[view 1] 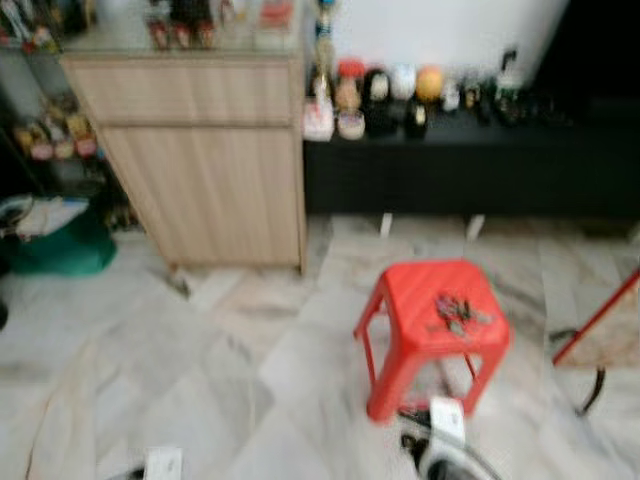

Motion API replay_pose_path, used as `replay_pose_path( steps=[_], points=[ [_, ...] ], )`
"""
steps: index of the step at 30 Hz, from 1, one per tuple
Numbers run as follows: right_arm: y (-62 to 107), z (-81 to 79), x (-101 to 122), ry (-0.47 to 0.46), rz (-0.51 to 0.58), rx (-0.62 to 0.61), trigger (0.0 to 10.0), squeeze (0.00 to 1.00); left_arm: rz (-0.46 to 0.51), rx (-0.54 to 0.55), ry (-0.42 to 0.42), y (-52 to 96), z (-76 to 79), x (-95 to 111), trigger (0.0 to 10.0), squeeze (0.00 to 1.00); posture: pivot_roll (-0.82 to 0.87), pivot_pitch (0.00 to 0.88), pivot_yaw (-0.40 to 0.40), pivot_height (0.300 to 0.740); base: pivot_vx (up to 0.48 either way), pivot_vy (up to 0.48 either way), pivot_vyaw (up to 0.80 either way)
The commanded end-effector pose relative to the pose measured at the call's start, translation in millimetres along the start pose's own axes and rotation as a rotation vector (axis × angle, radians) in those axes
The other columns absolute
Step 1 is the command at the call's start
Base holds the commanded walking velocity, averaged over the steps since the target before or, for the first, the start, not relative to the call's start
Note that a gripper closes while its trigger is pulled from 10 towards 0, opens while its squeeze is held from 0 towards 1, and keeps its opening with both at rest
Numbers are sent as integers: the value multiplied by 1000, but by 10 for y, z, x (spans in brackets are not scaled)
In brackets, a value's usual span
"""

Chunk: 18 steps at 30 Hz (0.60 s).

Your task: Hang keys on a hook

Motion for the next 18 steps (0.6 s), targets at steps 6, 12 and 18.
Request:
replay_pose_path(
  steps=[6,12,18],
  points=[
    [-9,-76,4,-13,1,7,10000,1000,-13,26,-5,14,-102,-33,10000,0,116,26,-32,740,0,-409,0],
    [-10,-65,7,-2,-3,0,10000,0,-7,36,27,15,-107,-32,10000,0,115,39,-37,740,0,0,0],
    [-11,-60,11,5,-5,-4,10000,0,6,40,60,14,-108,-12,10000,0,114,43,-39,740,0,0,0]
  ],
)
Point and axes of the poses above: a point about 5 cm out from each wrist's last joint towards the gripper, its own y axis pointing back from the gripper into the wrist, its own x axis along the axis of the wrist's last joint, z = x × y, the point moved 5 cm from there along -y, pointing out of the wrist towards the gripper, and after that the axes turned 10 degrees about y, right-handed, at the moved point
